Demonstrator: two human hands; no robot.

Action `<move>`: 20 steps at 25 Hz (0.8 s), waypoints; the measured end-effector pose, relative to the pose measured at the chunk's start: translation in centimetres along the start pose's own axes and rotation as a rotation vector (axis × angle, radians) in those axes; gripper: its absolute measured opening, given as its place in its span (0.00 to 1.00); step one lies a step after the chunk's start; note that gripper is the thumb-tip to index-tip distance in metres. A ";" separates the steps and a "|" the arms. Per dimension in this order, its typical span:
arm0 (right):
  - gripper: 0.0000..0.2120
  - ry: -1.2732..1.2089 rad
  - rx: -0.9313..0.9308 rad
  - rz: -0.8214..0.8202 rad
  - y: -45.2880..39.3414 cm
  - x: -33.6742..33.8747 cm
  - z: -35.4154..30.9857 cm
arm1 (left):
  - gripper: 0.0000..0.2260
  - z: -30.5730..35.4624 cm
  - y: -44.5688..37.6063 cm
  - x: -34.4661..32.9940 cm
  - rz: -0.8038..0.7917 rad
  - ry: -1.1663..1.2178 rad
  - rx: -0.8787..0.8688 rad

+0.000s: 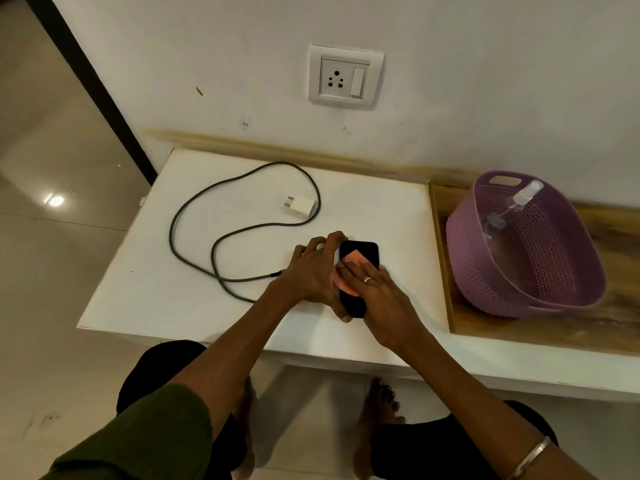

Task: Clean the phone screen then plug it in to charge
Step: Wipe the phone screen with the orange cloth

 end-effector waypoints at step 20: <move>0.40 0.090 -0.342 0.065 2.4 1.3 2.0 | 0.62 0.0 0.0 0.0 -0.014 -0.029 -0.012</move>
Point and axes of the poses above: each hand's wrist, its own y-axis away from the middle knuckle, its own x-axis out of the back of the hand, z = x × y, the point moved 5 cm from there along -y, towards the middle knuckle, and after that the axes turned 10 degrees about -y, right-handed, at the moved point
